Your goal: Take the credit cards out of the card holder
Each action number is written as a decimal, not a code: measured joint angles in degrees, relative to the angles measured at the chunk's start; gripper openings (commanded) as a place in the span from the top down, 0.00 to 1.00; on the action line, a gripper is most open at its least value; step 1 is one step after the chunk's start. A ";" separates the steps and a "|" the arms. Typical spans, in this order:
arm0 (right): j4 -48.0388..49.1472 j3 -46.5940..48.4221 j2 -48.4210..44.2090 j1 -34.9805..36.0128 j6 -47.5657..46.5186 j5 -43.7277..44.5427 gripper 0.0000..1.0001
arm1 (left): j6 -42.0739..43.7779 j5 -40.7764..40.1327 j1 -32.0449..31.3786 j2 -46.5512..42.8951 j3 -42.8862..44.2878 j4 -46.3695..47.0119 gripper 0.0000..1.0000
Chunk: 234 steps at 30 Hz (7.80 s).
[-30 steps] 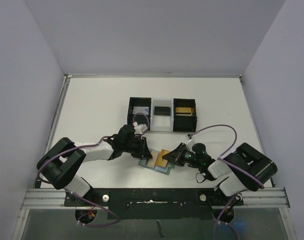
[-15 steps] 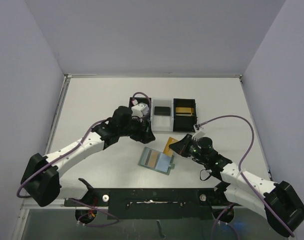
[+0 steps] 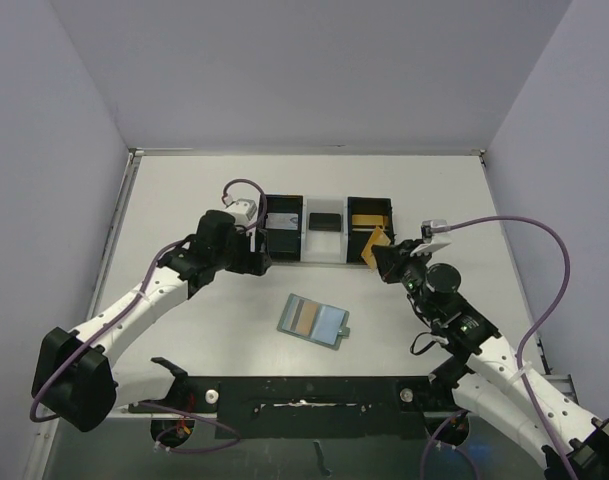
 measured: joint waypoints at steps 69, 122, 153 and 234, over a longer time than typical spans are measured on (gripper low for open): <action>7.76 32.06 68.15 -11.26 -84.41 -0.50 0.94 | -4.31 -17.35 2.93 -8.55 -5.05 -0.42 0.28; -1.29 34.53 68.15 -14.43 -78.95 -8.39 0.38 | -4.09 -14.60 2.93 -8.55 -6.36 0.04 0.29; 12.41 18.49 20.98 -12.66 -26.14 -11.26 0.02 | -4.13 -14.49 3.04 -8.66 -6.34 -0.35 0.27; -14.82 8.13 36.11 24.90 32.70 -0.57 0.20 | -19.65 16.28 -3.98 17.77 -11.76 28.30 0.46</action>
